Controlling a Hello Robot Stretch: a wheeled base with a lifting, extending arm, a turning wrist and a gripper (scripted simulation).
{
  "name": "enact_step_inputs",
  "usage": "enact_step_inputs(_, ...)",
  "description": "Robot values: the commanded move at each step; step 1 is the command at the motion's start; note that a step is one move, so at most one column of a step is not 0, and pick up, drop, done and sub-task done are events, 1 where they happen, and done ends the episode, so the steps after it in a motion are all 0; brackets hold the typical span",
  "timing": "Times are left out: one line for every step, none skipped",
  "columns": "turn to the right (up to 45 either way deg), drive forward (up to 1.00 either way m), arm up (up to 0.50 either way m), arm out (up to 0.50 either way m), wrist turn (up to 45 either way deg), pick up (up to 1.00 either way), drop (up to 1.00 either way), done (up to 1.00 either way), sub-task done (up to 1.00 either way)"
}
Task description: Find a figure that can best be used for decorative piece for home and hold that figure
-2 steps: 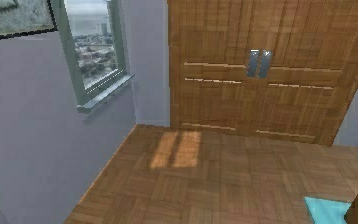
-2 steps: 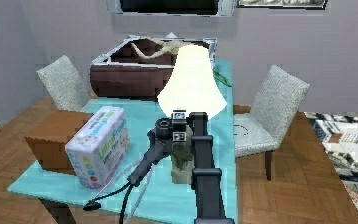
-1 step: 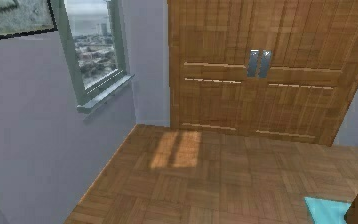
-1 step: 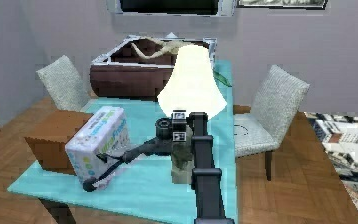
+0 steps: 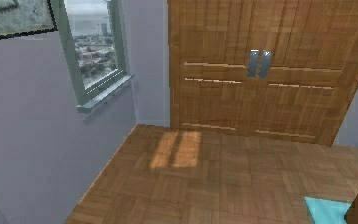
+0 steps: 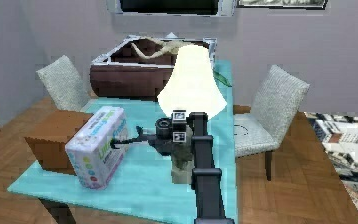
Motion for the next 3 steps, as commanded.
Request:
enact_step_inputs(0.0, 0.00, 0.00, 0.00, 45.0, 0.00, 0.00, 0.00, 0.00)
enact_step_inputs(0.0, 0.00, 0.00, 0.00, 6.0, 0.00, 0.00, 0.00, 0.00)
enact_step_inputs(0.0, 0.00, 0.00, 0.00, 0.0, 1.00, 0.00, 0.00, 0.00)
